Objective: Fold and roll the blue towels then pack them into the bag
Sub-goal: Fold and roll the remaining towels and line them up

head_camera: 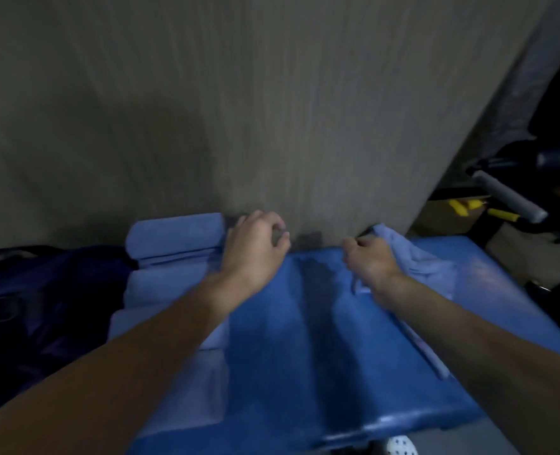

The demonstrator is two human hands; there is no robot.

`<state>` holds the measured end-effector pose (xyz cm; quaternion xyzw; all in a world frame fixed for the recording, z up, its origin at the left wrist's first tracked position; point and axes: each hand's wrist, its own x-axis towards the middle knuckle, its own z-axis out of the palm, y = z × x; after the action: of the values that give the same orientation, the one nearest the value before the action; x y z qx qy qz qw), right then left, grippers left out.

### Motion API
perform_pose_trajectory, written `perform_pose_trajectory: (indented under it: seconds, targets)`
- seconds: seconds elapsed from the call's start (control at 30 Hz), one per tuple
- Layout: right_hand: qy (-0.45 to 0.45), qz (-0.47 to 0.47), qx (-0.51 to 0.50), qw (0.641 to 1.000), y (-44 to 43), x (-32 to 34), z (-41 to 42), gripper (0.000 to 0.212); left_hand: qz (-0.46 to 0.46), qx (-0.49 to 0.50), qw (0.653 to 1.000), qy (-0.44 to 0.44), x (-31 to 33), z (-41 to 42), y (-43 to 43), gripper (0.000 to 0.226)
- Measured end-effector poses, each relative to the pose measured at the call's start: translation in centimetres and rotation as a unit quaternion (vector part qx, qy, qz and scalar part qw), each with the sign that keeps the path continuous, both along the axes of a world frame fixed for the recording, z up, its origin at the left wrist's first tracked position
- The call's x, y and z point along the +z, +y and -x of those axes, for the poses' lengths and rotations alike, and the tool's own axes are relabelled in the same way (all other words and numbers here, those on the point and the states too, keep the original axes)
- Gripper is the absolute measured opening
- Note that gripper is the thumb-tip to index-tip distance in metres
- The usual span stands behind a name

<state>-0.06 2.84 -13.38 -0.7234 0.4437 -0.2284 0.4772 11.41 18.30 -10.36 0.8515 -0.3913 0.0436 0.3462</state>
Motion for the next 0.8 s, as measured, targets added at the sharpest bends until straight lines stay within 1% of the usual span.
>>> perform_pose_trajectory:
  seconds: [0.07,0.13,0.17,0.23,0.27,0.3,0.37,0.4,0.47,0.5,0.53,0.57,0.6,0.63,0.67,0.7,0.73,0.8]
  targets:
    - [0.034,0.031,-0.008,0.999,-2.6,-0.9,3.9,0.031,0.005,-0.022,0.997,0.069,-1.4,2.7,-3.5,0.020]
    - [0.092,0.050,0.006,0.994,-4.6,-1.9,7.6,0.021,0.003,-0.027,0.992,0.127,-2.9,5.3,-6.8,0.012]
    - [0.124,0.054,0.007,0.991,-5.4,-2.5,9.0,0.024,0.002,-0.024,0.988,0.151,-3.5,6.5,-8.2,0.010]
    - [0.180,0.035,0.019,0.983,-6.5,-3.8,11.0,0.041,-0.008,-0.019,0.978,0.206,-4.6,8.5,-10.8,0.008]
    - [0.194,0.023,0.028,0.980,-7.0,-4.7,11.5,0.041,-0.015,-0.019,0.972,0.234,-5.1,9.3,-11.7,0.008]
    - [0.196,0.017,0.040,0.980,-6.9,-4.9,11.9,0.037,-0.021,-0.018,0.965,0.262,-5.6,9.9,-12.4,0.009]
    - [0.197,0.026,0.046,0.979,-6.6,-5.5,12.3,0.022,-0.042,-0.006,0.951,0.306,-6.5,10.7,-13.2,0.013]
    - [0.193,0.036,0.048,0.979,-6.5,-5.6,12.3,0.018,-0.052,0.003,0.945,0.323,-6.6,11.0,-13.4,0.014]
    - [0.152,0.043,0.050,0.986,-6.0,-5.3,12.3,0.021,-0.039,0.024,0.926,0.375,-6.5,11.3,-13.5,0.013]
    - [0.119,0.044,0.050,0.991,-5.8,-5.0,12.4,0.022,-0.023,0.034,0.907,0.420,-6.1,11.4,-13.7,0.019]
    - [0.085,0.047,0.057,0.994,-5.4,-4.6,12.5,0.021,-0.009,0.045,0.884,0.465,-5.7,11.4,-14.0,0.029]
    - [0.045,0.048,0.073,0.995,-4.9,-4.0,12.6,0.017,0.002,0.058,0.868,0.493,-5.3,11.4,-14.2,0.040]
    - [0.004,0.042,0.097,0.994,-4.2,-3.3,12.8,0.014,0.010,0.070,0.861,0.504,-4.9,11.4,-14.4,0.044]
    - [-0.033,0.029,0.122,0.992,-3.5,-2.6,13.1,0.014,0.018,0.078,0.861,0.501,-4.6,11.4,-14.6,0.042]
    - [-0.055,0.018,0.145,0.988,-2.8,-2.0,13.5,0.016,0.025,0.079,0.867,0.492,-4.4,11.6,-14.6,0.034]
    - [-0.066,0.011,0.162,0.985,-2.1,-1.4,13.9,0.019,0.030,0.075,0.874,0.478,-4.2,11.7,-14.5,0.024]
    - [-0.069,0.002,0.176,0.982,-1.6,-0.9,14.3,0.022,0.039,0.067,0.881,0.467,-3.8,12.1,-14.3,0.020]
    - [-0.067,-0.022,0.194,0.978,-1.0,-0.5,15.2,0.020,0.055,0.050,0.891,0.447,-3.5,12.5,-13.7,0.021]
